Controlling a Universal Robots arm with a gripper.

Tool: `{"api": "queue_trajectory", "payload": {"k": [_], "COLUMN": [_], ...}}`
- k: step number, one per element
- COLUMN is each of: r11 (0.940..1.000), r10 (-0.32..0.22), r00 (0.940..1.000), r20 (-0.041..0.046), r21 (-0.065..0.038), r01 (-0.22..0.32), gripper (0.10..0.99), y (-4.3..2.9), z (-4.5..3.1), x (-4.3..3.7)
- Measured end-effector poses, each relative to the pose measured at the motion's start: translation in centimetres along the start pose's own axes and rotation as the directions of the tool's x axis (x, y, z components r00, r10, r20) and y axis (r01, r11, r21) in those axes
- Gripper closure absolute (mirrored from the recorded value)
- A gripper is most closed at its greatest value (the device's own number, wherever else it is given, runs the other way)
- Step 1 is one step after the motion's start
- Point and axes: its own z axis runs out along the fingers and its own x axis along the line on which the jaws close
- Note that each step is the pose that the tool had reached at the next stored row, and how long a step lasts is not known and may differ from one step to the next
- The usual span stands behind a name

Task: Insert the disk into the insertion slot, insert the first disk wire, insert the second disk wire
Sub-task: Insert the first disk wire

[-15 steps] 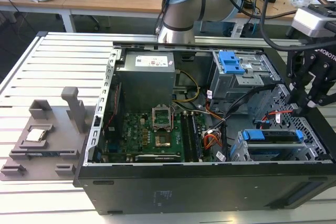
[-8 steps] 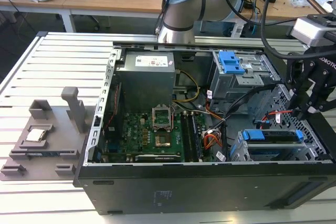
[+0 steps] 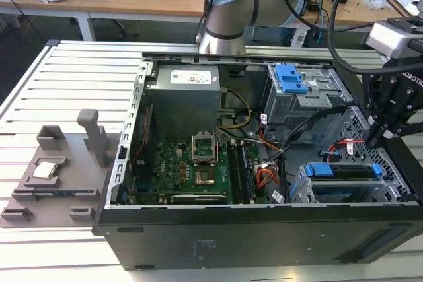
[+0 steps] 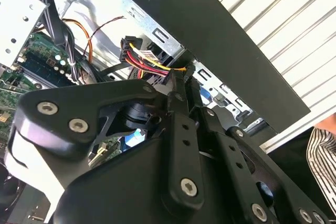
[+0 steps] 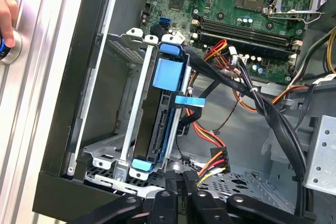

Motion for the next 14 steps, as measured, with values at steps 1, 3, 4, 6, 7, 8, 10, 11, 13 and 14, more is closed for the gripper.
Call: {"api": "queue_trajectory", "payload": {"k": [1, 3, 4, 6, 7, 8, 10, 11, 13, 14], "r11": [1.0, 1.0, 1.0, 1.0, 1.0, 1.0, 1.0, 1.0, 1.0, 1.0], "r10": [0.0, 0.0, 0.0, -0.001, -0.001, -0.001, -0.001, -0.001, -0.001, -0.001], "r00": [1.0, 1.0, 1.0, 1.0, 1.0, 1.0, 1.0, 1.0, 1.0, 1.0], "r20": [-0.0001, -0.0003, -0.0004, -0.0007, -0.0008, -0.0005, -0.0008, -0.0006, -0.0009, -0.0009], "r21": [0.0, 0.0, 0.0, 0.0, 0.0, 0.0, 0.0, 0.001, 0.001, 0.001], "r01": [0.0, 0.0, 0.0, 0.001, 0.001, 0.001, 0.001, 0.001, 0.001, 0.001], "gripper": [0.918, 0.918, 0.918, 0.918, 0.918, 0.918, 0.918, 0.918, 0.918, 0.918], "y": [0.0, 0.0, 0.0, 0.0, 0.0, 0.0, 0.02, 0.03, 0.04, 0.05], "z": [0.0, 0.0, 0.0, 0.0, -0.01, -0.16, -0.51, -0.51, -0.53, -0.53], "x": [0.0, 0.0, 0.0, 0.0, 0.0, 0.02, 0.06, 0.06, 0.06, 0.06]}}
